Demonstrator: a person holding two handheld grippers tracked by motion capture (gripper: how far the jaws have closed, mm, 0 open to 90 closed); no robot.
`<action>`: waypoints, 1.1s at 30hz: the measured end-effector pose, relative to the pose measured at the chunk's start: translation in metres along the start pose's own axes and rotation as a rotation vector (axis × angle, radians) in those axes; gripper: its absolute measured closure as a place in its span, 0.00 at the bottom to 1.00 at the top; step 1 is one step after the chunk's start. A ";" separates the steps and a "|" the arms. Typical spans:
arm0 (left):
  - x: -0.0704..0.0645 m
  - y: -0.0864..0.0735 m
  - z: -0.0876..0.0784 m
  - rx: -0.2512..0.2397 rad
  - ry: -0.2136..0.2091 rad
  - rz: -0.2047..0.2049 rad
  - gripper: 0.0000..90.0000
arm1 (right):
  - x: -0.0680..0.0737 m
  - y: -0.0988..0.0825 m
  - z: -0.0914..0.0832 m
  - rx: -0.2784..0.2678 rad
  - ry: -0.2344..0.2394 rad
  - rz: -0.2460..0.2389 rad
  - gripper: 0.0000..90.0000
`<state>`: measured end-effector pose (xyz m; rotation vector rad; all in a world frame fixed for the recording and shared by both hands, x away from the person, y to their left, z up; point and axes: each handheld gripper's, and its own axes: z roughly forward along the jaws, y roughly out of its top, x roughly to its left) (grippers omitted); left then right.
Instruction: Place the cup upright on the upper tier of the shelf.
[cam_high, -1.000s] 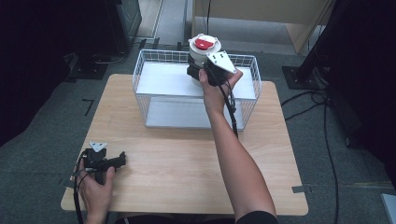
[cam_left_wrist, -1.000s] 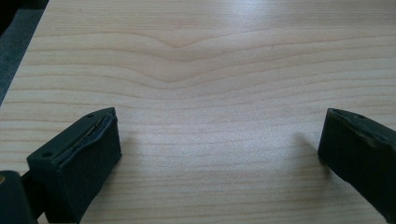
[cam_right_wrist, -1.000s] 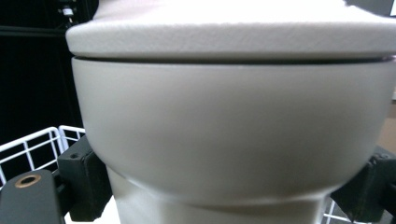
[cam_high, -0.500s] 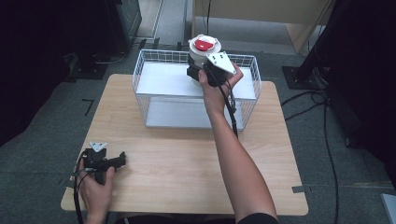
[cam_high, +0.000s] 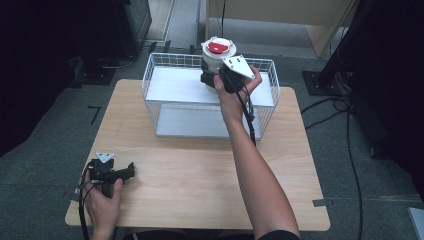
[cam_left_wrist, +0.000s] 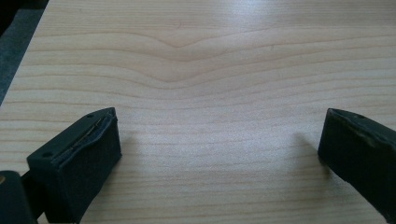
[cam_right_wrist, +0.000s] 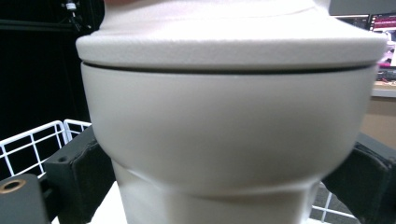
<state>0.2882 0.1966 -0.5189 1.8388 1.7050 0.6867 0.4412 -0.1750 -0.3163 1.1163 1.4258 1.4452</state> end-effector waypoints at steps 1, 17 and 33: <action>0.000 0.000 0.000 0.000 0.000 0.000 0.00 | -0.001 0.000 -0.001 -0.003 0.005 -0.001 0.04; 0.000 0.000 0.000 0.002 0.000 0.002 0.00 | -0.007 -0.002 -0.021 -0.035 0.033 0.005 0.00; 0.000 0.000 0.000 -0.001 0.001 0.002 0.00 | -0.015 -0.008 -0.053 -0.043 0.049 -0.010 0.00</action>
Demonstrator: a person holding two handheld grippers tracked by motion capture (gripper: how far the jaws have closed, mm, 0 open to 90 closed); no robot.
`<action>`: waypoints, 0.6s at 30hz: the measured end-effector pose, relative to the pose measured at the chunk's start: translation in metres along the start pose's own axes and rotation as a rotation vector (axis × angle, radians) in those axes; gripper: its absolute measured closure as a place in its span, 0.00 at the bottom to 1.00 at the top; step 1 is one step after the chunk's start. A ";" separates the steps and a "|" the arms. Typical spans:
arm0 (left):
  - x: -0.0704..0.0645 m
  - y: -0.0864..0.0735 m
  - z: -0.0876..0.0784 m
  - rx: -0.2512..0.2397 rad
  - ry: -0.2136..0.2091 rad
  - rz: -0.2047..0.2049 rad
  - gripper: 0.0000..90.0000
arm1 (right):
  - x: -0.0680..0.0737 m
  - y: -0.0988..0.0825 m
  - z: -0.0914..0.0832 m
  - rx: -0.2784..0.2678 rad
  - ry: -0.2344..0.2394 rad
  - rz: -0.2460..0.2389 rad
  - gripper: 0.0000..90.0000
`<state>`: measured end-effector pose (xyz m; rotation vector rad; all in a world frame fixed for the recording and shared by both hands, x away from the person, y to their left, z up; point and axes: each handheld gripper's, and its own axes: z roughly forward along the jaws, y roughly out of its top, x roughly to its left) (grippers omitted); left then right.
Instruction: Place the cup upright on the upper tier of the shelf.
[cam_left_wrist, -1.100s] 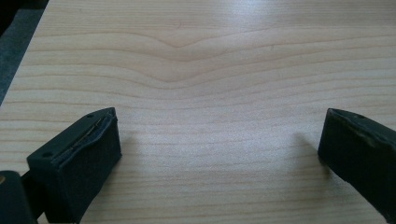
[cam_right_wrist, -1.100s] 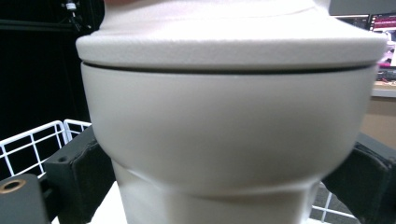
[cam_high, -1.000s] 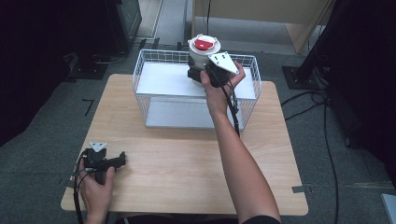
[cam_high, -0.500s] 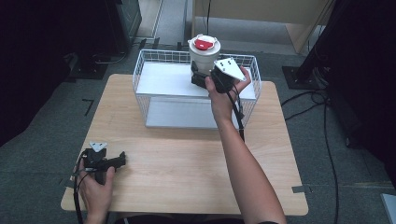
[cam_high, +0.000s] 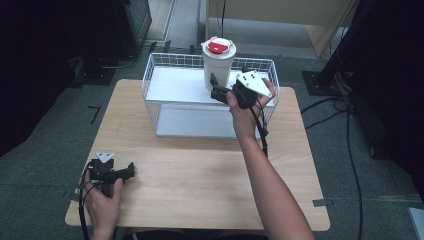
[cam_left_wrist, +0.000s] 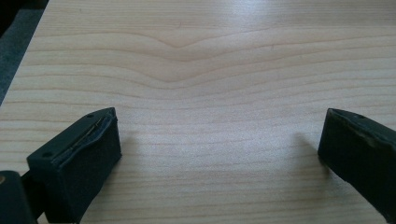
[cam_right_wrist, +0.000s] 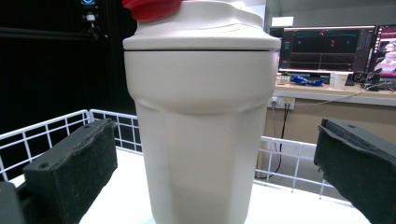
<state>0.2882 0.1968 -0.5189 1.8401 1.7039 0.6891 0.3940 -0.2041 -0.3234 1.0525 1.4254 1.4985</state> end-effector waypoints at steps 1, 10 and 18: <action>0.000 0.000 0.000 0.000 0.000 0.000 0.00 | 0.000 0.000 -0.002 0.002 0.002 -0.001 0.00; 0.000 0.000 0.000 0.001 0.000 0.000 0.00 | -0.008 -0.004 -0.020 0.007 0.001 -0.002 0.00; 0.000 0.000 0.000 0.001 0.000 -0.001 0.00 | -0.020 -0.010 -0.039 0.015 -0.012 0.000 0.00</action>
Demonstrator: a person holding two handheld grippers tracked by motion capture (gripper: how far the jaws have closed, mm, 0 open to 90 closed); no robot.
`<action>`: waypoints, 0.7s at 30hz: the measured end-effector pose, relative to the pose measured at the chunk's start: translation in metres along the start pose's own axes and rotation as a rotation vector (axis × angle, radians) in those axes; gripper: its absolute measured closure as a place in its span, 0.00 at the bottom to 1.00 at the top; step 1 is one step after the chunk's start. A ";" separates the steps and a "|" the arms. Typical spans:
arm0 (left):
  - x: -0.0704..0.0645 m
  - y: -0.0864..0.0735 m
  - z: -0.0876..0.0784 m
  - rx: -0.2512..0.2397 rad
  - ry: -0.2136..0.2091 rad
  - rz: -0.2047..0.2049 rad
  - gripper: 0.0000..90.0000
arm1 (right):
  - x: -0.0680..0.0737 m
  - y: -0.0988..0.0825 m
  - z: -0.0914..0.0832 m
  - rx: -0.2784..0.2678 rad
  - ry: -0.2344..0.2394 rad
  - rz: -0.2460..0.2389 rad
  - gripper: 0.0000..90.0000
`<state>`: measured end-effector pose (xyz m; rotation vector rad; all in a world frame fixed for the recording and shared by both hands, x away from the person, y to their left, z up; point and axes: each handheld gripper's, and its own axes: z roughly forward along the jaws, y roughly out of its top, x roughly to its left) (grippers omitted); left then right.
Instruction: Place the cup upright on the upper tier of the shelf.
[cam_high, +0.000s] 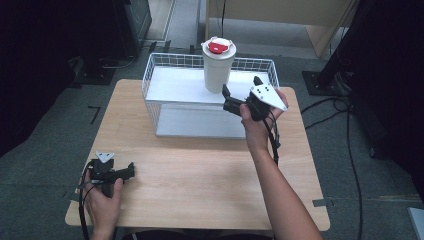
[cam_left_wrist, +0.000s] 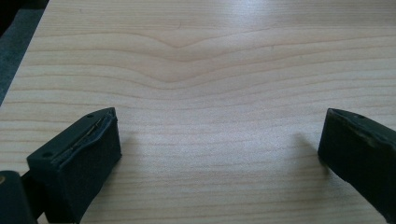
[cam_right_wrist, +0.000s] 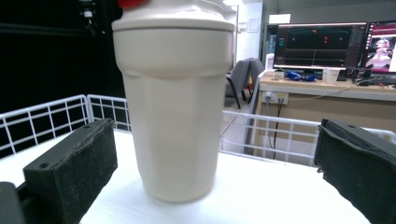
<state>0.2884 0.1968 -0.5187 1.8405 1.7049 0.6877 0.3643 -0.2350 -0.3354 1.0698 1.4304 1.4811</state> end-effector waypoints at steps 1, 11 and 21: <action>0.000 0.000 0.000 0.000 0.000 0.000 0.00 | -0.002 -0.001 -0.002 -0.001 -0.003 -0.002 0.00; 0.000 0.000 0.000 0.001 0.000 0.001 0.00 | -0.016 -0.008 -0.021 0.008 -0.021 -0.006 0.00; 0.000 0.000 0.000 0.000 0.001 0.000 0.00 | -0.028 -0.017 -0.043 0.015 -0.040 -0.014 0.00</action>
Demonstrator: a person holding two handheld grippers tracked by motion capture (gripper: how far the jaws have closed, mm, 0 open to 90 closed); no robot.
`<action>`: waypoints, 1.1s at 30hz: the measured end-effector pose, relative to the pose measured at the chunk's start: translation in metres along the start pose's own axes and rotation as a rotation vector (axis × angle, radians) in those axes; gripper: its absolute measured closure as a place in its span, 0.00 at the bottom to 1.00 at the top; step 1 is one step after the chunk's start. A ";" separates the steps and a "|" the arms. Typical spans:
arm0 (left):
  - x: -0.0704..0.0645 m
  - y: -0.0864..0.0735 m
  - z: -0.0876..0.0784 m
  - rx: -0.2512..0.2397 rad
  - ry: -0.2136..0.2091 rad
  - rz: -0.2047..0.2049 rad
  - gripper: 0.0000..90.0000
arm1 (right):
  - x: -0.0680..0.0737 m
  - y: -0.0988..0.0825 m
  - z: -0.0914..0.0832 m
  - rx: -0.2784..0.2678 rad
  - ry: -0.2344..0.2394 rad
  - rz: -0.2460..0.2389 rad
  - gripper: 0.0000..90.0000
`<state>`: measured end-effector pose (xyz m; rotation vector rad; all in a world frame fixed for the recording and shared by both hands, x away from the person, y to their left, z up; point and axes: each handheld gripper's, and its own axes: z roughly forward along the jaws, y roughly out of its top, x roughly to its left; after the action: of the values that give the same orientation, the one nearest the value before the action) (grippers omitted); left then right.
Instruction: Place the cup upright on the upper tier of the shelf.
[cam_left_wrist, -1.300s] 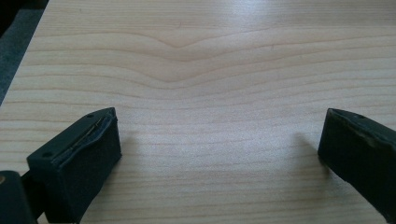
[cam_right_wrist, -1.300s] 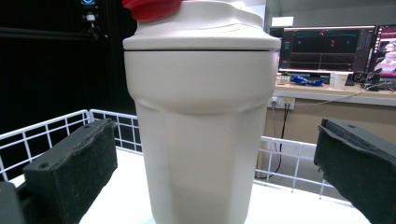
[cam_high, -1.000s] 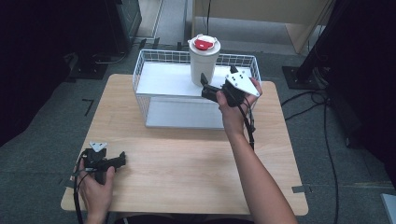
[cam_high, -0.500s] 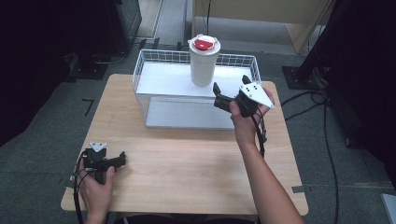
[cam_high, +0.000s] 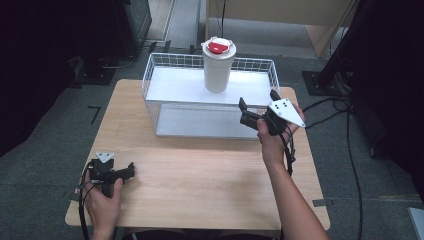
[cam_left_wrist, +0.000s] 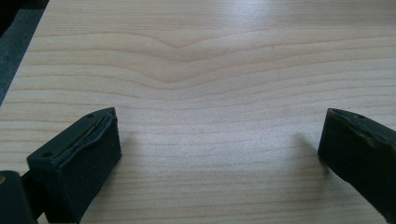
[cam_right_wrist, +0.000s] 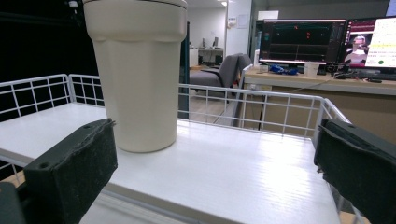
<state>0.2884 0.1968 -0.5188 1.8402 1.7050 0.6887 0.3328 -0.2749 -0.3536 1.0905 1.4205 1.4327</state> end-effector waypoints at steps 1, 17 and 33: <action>0.000 0.000 0.000 0.000 0.000 0.000 0.00 | -0.001 -0.001 -0.002 0.001 -0.003 -0.001 0.00; 0.000 0.000 0.000 0.000 0.000 -0.001 0.00 | -0.023 -0.023 -0.031 0.025 -0.039 -0.014 0.00; 0.000 0.000 0.000 0.001 -0.001 0.000 0.00 | -0.045 -0.057 -0.060 0.067 -0.089 0.003 0.00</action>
<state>0.2883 0.1967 -0.5188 1.8410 1.7056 0.6870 0.2870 -0.3343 -0.4106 1.1841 1.4123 1.3301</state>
